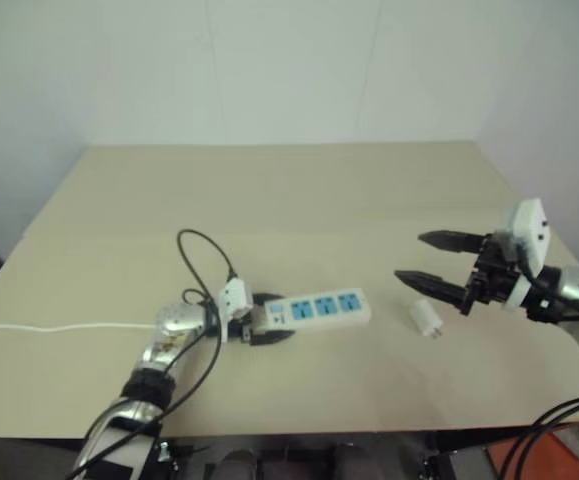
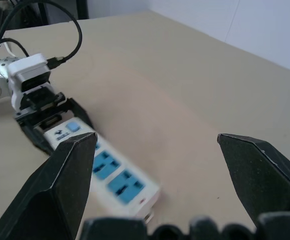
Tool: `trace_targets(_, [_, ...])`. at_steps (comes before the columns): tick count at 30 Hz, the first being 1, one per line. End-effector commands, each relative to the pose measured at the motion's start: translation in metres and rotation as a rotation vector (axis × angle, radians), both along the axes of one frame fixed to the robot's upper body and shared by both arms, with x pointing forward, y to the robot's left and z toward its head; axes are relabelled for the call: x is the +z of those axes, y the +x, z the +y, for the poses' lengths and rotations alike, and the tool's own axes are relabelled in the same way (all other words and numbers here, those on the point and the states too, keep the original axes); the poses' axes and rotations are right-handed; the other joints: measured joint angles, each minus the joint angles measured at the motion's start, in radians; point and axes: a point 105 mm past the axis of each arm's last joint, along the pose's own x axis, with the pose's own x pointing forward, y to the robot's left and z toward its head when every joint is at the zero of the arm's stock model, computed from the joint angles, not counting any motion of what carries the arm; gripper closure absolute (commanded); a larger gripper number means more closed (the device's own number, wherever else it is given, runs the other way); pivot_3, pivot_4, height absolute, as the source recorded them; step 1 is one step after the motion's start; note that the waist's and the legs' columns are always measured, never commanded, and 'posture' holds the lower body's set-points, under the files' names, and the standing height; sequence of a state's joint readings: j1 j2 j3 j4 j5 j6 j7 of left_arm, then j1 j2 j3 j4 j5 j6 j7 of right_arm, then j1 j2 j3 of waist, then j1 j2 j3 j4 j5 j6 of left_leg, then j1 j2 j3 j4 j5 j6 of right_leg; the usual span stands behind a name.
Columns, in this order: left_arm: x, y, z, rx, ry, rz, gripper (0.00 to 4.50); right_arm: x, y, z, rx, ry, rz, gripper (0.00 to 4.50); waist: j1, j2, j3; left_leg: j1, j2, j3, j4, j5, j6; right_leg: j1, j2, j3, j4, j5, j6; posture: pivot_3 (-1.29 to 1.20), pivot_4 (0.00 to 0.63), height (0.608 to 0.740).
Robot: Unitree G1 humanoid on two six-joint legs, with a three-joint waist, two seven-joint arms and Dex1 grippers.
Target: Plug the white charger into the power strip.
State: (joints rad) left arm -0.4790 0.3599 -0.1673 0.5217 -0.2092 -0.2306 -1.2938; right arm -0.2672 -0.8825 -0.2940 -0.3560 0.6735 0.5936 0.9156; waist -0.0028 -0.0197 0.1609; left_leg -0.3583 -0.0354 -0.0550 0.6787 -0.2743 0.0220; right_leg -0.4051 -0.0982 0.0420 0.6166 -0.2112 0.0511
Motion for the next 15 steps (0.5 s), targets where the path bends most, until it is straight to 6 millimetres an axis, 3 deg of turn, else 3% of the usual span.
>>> trace_targets(1, [0.001,-0.017,0.006,-0.105,0.023,0.05,1.21,0.011,-0.001,-0.002,0.02,-0.015,-0.021,0.0,-0.002,0.0,0.0,0.0,0.0,0.0,0.0,0.0,0.001,0.0,0.0,0.0,-0.001,0.0,0.0,0.0,0.15,0.74])
trace_targets(7, [-0.005,-0.022,0.008,-0.145,0.07,0.063,1.21,-0.002,0.011,-0.008,-0.035,-0.063,0.103,0.0,-0.006,0.0,0.0,-0.004,0.0,-0.002,0.0,-0.001,0.001,-0.003,0.0,0.0,-0.003,0.0,0.0,0.0,0.15,0.74])
trace_targets(11, [-0.007,-0.021,0.002,-0.136,0.054,0.068,1.21,-0.007,0.05,-0.022,-0.403,-0.14,0.404,0.0,-0.016,0.001,0.0,-0.004,0.002,-0.002,0.0,-0.001,0.001,-0.004,-0.001,0.002,-0.002,0.001,-0.001,0.0,0.15,0.74])
trace_targets(15, [-0.008,-0.022,-0.003,-0.145,0.054,0.068,1.21,0.003,0.061,-0.023,-0.529,-0.154,0.68,0.0,-0.007,0.002,0.0,-0.013,0.001,-0.003,0.001,0.0,0.001,-0.015,-0.002,0.002,-0.001,0.003,-0.002,0.0,0.15,0.74])
